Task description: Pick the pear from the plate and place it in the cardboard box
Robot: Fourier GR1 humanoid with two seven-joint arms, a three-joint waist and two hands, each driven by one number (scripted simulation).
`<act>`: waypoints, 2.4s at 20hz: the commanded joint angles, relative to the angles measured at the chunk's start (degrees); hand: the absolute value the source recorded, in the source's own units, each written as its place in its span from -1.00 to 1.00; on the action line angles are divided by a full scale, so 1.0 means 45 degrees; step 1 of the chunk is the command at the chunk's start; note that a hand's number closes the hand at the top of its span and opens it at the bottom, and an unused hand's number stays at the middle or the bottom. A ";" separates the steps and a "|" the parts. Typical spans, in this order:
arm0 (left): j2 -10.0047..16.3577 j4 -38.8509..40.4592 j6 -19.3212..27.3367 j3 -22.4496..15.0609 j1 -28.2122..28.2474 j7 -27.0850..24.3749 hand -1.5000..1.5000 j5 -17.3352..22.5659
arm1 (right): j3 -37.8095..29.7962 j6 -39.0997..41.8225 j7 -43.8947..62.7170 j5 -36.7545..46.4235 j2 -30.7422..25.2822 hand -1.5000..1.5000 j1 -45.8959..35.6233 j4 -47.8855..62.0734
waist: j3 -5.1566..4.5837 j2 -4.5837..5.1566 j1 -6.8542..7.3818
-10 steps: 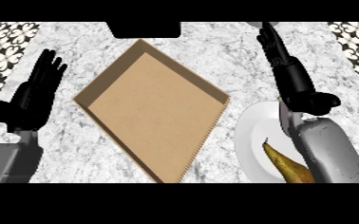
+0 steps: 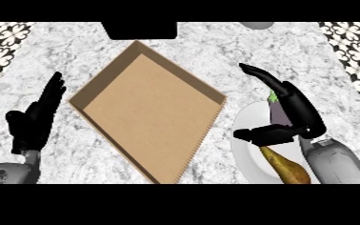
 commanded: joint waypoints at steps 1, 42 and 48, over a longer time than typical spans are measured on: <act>-0.0061 -0.0761 0.0551 -0.0688 0.0876 0.0447 0.00 -0.0957 | -0.0470 -0.0604 -0.1956 -0.0243 0.0174 -1.00 0.2802 -0.0123 | 0.0014 0.0069 0.0057; -0.0977 -0.2232 -0.0439 0.0454 0.1056 0.2114 0.00 -0.2332 | 0.1482 0.4489 0.3224 1.1091 -0.4138 -1.00 0.4731 -0.3496 | -0.0010 0.0114 0.0231; -0.2065 -0.2190 -0.0148 0.0000 0.1604 0.1450 0.00 -0.3556 | 0.1202 0.5328 0.2833 1.1807 -0.3309 -1.00 0.4545 -0.3581 | -0.0015 0.0112 0.0219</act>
